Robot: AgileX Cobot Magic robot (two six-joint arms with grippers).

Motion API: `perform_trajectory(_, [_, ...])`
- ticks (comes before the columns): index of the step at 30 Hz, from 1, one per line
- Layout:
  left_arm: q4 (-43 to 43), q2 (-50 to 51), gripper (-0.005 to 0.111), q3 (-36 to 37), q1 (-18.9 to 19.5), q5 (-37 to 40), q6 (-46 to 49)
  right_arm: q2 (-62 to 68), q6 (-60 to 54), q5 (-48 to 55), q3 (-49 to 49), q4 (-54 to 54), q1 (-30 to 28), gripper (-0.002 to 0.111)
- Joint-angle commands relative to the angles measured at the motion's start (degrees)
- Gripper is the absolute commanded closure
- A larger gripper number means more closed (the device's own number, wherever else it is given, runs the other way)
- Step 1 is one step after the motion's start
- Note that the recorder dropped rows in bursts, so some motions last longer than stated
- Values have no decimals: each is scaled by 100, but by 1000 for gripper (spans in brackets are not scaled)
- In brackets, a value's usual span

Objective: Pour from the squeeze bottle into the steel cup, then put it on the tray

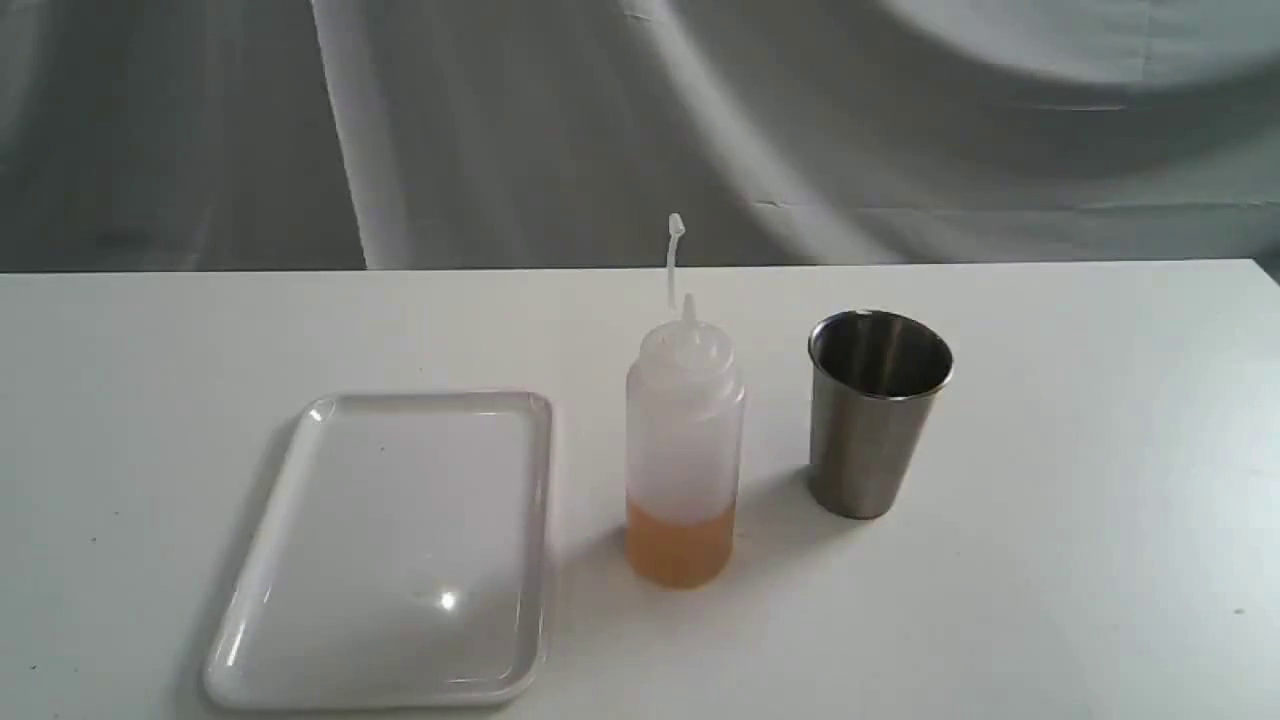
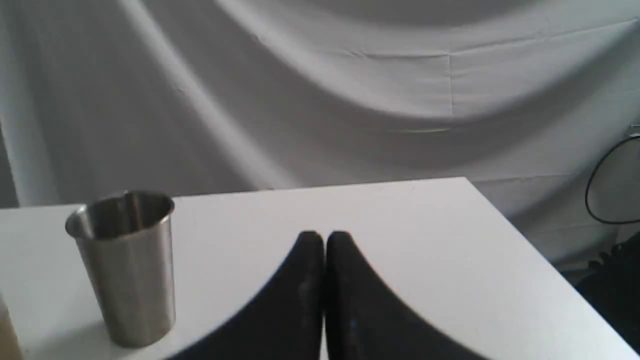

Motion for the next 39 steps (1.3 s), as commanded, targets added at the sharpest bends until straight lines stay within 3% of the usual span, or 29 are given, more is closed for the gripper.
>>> perform_trajectory(1, [-16,-26,98,25,3,-9,-24,-34,-92,252,-569,-237,-42,108])
perform_trajectory(8, [-16,-26,98,25,3,-9,-24,350,-51,978,-1499,417,-42,108])
perform_trajectory(14, [-16,-26,98,25,3,-9,-13,1022,-282,963,-1875,949,232,108])
perform_trajectory(21, [-16,-26,98,25,3,-9,-13,1760,-2860,359,-1875,3543,865,108])
perform_trajectory(28, [-16,-26,98,25,3,-9,-26,2278,-3167,-100,-1875,3565,1731,108])
perform_trajectory(39, [-16,-26,98,25,3,-9,-11,2895,-3669,-724,-1918,3479,2337,108])
